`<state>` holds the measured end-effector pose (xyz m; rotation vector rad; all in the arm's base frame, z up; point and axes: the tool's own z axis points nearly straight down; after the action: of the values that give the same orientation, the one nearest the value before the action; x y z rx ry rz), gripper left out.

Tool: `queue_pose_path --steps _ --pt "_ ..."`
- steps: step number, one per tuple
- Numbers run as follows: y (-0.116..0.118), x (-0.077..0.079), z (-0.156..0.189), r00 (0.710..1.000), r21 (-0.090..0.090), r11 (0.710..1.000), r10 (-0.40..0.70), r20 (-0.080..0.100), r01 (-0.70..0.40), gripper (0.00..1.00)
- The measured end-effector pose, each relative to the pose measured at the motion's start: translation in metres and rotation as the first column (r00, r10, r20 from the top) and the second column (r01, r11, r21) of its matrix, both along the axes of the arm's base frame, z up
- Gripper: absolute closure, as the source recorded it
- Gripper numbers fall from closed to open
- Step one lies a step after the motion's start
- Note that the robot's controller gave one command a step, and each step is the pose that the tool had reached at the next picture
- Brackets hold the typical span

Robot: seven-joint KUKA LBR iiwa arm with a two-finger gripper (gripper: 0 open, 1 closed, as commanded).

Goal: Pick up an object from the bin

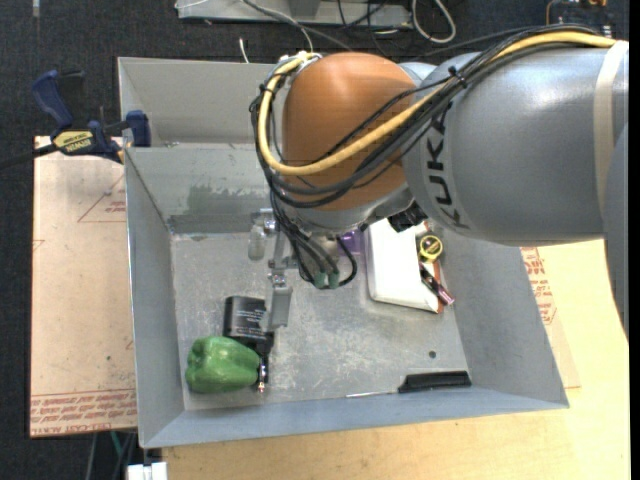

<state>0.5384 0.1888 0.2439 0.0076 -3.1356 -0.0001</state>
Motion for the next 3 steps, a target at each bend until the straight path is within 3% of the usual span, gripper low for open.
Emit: queue_pose_path --steps 1,2,3 --pt "-0.001 0.002 0.004 1.000 0.001 1.000 -0.005 0.007 0.005 0.00" --pt "0.003 -0.037 -0.127 0.984 0.003 0.984 -0.180 0.007 0.180 0.00" --pt "0.011 -0.059 -0.082 0.937 0.011 0.937 -0.349 0.017 0.349 0.00"
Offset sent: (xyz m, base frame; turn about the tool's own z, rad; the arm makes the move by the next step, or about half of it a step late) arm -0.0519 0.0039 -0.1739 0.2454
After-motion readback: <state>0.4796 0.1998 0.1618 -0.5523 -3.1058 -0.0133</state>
